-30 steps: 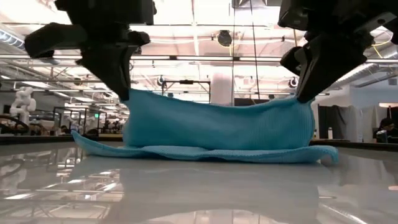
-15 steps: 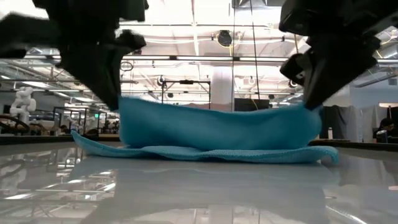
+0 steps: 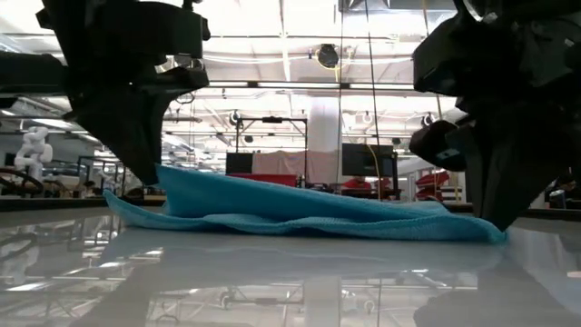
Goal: Roll towel
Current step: Roll the blue towel
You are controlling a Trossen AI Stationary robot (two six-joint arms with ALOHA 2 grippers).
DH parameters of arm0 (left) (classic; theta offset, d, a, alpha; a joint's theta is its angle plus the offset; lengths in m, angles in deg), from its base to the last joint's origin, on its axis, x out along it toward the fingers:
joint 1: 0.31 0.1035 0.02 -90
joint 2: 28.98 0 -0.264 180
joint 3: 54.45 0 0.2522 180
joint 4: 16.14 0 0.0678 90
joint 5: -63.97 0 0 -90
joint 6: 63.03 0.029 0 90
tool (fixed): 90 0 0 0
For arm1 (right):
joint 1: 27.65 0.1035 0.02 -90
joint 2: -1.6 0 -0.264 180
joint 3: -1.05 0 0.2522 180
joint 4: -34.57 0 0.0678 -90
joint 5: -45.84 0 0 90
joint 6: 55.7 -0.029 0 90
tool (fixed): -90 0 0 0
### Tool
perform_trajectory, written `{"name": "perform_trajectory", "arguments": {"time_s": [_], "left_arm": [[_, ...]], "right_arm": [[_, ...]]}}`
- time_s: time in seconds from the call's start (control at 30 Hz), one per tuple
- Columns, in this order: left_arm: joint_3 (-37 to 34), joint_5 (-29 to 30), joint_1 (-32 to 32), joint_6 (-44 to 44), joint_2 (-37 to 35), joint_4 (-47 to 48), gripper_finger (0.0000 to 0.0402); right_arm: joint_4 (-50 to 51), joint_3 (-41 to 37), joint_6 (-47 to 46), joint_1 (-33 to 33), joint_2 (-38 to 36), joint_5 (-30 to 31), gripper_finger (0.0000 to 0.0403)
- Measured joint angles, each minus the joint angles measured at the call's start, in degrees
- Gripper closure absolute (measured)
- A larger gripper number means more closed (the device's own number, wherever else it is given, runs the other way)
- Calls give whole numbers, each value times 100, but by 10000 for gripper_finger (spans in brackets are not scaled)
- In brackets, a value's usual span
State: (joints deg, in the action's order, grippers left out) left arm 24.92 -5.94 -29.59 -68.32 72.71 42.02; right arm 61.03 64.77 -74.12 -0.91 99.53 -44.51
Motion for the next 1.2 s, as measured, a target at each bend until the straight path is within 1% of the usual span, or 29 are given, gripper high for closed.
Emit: {"name": "perform_trajectory", "arguments": {"time_s": [0.13, 0.23, 0.33, 0.53, 0.67, 0.77, 0.87, 0.97, 1.13, 1.2], "left_arm": [[0, -163, -2, 13, 0, 8, 392], [0, -163, -4, 18, 0, 11, 392], [0, -164, -4, 18, 0, 22, 392], [0, -165, 0, 18, 0, 66, 392], [-51, -170, 4, 18, 0, 153, 392], [-182, -209, 4, 19, 2, 142, 388], [-325, -244, 4, 11, 5, 57, 374], [-367, -244, 4, 3, 9, 47, 348], [-367, -226, 4, 3, 9, 162, 298], [-367, -199, 4, 2, 9, 307, 281]], "right_arm": [[-114, 0, 102, 0, 13, -1, 399], [-149, 0, 154, 0, 13, -4, 382], [-145, 0, 158, 0, 13, -42, 351], [-126, 102, 174, 68, -71, -275, 276], [-150, 295, 245, 173, -161, -279, 244], [-116, 380, 305, 210, -171, -260, 237], [81, 387, 279, 203, -171, -158, 240], [343, 387, 263, 203, -171, 144, 249], [449, 387, 265, 196, -171, 240, 263], [619, 387, 264, 190, -171, 366, 267]]}}
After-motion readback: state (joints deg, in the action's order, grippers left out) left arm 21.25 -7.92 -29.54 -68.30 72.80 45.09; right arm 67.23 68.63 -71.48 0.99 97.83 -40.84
